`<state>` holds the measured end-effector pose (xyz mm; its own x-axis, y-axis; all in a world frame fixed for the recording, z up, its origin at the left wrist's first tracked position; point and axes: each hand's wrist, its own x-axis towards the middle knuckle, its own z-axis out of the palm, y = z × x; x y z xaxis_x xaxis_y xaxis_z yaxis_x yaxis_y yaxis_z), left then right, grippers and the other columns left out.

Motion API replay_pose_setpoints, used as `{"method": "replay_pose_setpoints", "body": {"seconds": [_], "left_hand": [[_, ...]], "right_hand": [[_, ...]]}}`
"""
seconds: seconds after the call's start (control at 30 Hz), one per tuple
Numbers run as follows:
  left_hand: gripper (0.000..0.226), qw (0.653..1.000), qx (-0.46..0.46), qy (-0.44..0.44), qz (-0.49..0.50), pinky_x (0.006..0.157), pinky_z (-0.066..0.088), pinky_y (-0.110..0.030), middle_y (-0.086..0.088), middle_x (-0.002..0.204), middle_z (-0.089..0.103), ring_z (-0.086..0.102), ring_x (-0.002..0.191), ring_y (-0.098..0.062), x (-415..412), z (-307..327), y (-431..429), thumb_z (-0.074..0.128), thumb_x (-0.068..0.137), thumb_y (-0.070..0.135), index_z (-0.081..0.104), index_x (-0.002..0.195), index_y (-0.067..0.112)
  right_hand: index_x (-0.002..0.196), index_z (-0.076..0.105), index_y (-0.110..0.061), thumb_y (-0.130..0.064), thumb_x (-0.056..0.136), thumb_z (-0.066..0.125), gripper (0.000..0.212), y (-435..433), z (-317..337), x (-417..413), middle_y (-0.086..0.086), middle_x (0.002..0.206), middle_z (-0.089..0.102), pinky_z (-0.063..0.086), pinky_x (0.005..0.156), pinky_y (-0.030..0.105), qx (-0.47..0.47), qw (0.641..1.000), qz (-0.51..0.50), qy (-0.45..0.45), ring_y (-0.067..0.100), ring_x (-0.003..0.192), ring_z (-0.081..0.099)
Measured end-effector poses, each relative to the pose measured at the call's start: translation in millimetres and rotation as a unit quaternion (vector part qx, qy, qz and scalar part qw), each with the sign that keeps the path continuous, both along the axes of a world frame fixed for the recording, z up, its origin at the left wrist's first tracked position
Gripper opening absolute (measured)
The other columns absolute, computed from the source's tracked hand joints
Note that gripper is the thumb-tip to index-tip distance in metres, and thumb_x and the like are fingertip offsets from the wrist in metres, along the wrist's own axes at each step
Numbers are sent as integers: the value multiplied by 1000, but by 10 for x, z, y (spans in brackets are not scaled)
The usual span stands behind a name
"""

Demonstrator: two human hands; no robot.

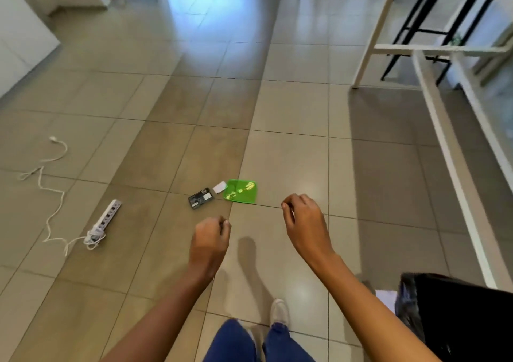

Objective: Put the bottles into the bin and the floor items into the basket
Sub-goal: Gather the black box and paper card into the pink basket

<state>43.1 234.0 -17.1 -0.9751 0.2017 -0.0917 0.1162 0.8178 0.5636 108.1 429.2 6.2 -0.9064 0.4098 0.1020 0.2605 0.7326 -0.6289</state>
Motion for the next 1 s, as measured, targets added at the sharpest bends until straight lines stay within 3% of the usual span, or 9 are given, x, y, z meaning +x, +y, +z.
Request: {"method": "replay_pose_setpoints", "body": {"seconds": [0.2,0.3,0.47,0.7,1.0], "left_hand": [[22,998,-43,-13,48,61,52,-36,-6,75,68,62,66,-21,-615,-224,-73,52,95,20,68,82,10],[27,995,-38,-42,77,62,51,-38,-9,72,69,64,67,-25,-1014,-394,-122,52,95,22,68,78,8],[39,990,-33,-88,104,57,52,-42,-8,64,64,61,57,-25,-1816,-728,-264,43,98,31,63,74,9],[42,986,-55,-109,117,57,48,-40,-16,68,65,61,62,-33,-2998,-1153,-355,41,99,28,63,73,4],[35,966,-99,-179,158,59,31,-32,-13,71,58,56,69,-31,-4010,-2426,-339,45,98,29,57,75,6]], "right_hand": [[93,63,-6,-14,92,57,10,48,-313,-912,10,88,59,42,69,31,6,998,49,-42,26,83,55],[96,63,-6,-15,90,60,11,48,-495,-1366,11,92,60,45,73,31,21,996,61,-69,28,89,57],[100,62,-7,-16,88,61,15,81,-769,-2177,12,98,61,46,75,34,30,992,4,-121,30,95,56],[99,62,-5,-8,86,61,14,206,-1264,-3331,15,97,61,49,77,38,-1,987,4,-159,33,94,59],[101,61,-4,-4,82,63,20,140,-2741,-4736,15,98,60,49,74,37,19,960,161,-230,34,92,57]]}}
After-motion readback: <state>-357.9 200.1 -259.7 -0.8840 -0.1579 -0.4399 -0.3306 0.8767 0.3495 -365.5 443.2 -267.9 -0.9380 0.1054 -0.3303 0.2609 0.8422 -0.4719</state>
